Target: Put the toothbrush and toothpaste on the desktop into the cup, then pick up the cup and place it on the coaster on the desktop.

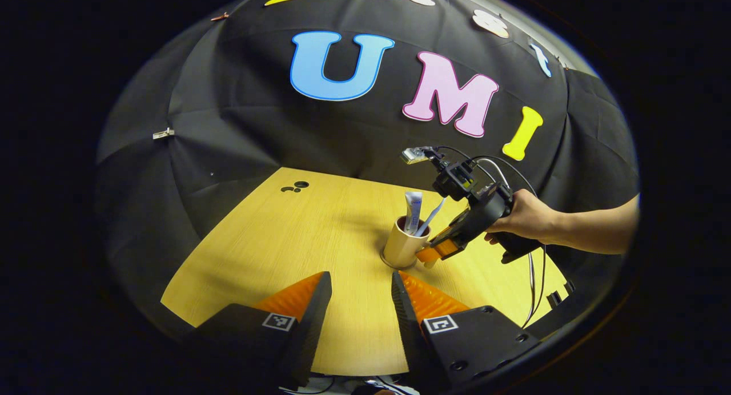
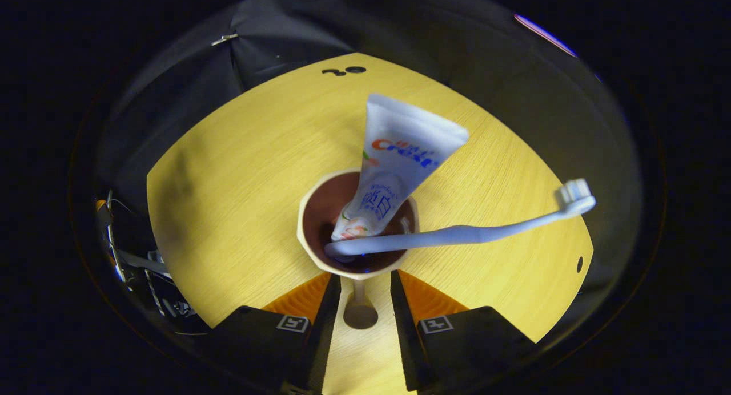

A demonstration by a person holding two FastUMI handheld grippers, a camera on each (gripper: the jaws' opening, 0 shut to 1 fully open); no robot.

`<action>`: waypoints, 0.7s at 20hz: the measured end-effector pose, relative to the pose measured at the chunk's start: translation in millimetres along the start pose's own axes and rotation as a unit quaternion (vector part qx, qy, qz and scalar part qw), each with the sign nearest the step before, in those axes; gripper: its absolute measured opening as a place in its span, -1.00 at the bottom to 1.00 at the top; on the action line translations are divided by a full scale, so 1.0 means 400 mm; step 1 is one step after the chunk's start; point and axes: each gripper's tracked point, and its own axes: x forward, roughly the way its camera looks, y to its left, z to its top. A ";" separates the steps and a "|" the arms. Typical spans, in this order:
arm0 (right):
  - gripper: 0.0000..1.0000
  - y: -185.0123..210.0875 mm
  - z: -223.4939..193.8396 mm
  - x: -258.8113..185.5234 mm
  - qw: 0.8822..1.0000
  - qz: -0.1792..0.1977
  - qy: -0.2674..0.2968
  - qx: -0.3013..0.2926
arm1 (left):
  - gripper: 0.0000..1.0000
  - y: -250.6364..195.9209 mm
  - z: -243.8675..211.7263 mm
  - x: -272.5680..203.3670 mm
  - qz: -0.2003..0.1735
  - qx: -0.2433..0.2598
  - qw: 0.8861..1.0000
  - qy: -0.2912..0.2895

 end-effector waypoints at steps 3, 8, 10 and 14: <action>0.27 -0.012 0.016 -0.064 0.999 -0.010 -0.032 0.005 | 0.34 -0.022 0.025 -0.009 -0.008 0.002 1.000 -0.010; 0.39 -0.022 0.031 -0.191 0.995 -0.024 -0.089 0.025 | 0.34 -0.064 0.066 -0.024 -0.024 0.012 0.999 -0.025; 0.41 -0.018 0.040 -0.250 0.992 -0.028 -0.117 0.032 | 0.34 -0.087 0.079 -0.029 -0.034 0.016 0.999 -0.032; 0.51 -0.001 0.038 -0.361 0.984 -0.042 -0.169 0.035 | 0.36 -0.143 0.114 -0.051 -0.058 0.032 0.997 -0.048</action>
